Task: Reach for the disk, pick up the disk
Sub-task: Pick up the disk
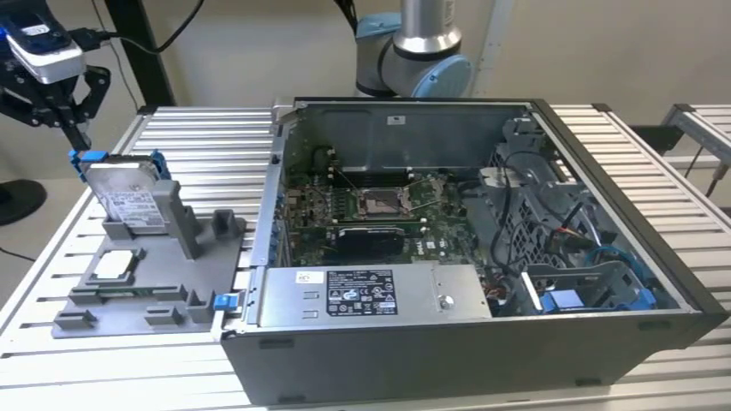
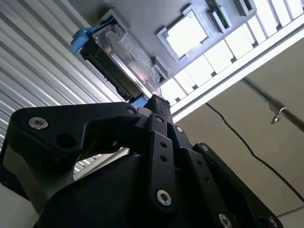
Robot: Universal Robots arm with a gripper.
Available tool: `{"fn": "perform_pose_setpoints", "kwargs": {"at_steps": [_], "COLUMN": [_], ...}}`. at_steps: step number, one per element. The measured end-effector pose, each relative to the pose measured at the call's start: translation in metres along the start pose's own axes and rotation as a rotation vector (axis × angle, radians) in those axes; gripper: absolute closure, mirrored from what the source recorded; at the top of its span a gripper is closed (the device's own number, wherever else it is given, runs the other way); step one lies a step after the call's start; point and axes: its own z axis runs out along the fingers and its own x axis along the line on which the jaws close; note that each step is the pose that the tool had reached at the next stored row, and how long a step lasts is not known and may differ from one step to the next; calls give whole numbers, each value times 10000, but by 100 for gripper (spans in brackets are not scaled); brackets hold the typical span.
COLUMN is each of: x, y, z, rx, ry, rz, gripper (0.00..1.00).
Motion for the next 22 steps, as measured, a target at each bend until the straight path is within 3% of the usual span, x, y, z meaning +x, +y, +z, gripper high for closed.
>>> {"fn": "perform_pose_setpoints", "kwargs": {"at_steps": [2,5,22], "x": [2,3,3], "y": [1,1,1], "z": [-1,-1,-1], "rx": [0,1,2], "ry": [17,24,37], "rz": [-411,-655,-1016], "gripper": [100,100,100]}}
